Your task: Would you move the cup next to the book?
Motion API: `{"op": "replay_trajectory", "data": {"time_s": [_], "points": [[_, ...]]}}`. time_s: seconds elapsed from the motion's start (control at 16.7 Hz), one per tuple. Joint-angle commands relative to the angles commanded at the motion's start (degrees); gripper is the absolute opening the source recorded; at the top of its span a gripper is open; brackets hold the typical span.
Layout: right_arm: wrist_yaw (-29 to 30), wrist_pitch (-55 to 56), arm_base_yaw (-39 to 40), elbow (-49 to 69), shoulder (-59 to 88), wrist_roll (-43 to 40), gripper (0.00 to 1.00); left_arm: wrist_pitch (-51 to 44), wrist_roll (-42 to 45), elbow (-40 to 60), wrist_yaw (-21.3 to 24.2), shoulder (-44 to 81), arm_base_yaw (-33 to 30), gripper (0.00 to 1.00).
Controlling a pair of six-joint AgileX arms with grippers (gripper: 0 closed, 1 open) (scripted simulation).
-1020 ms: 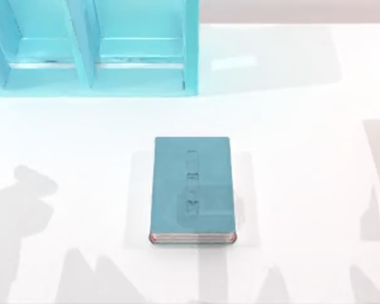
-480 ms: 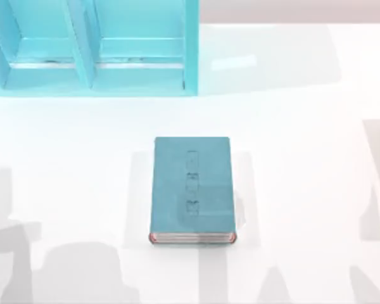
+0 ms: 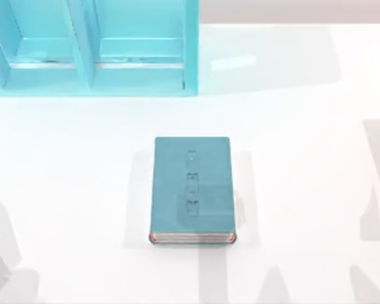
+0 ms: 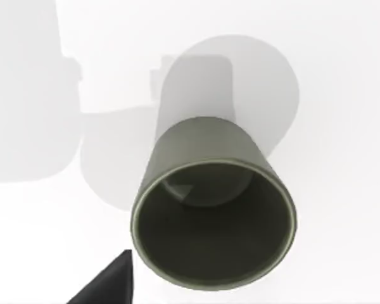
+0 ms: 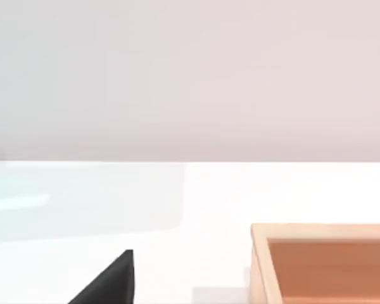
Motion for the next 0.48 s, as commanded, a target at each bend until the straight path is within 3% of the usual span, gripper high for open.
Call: {"op": "replay_trajectory", "data": {"time_s": [0.18,0.48], "points": [[0.0,0.0,0.0,0.0,0.0,0.0,1.0,-1.2,3.6,2.8,0.0,-0.1,3.1,1.0],[0.0,0.0,0.0,0.0,0.0,0.0,1.0,-1.1,3.9,2.9,0.0,-0.2,3.2,1.0]]}}
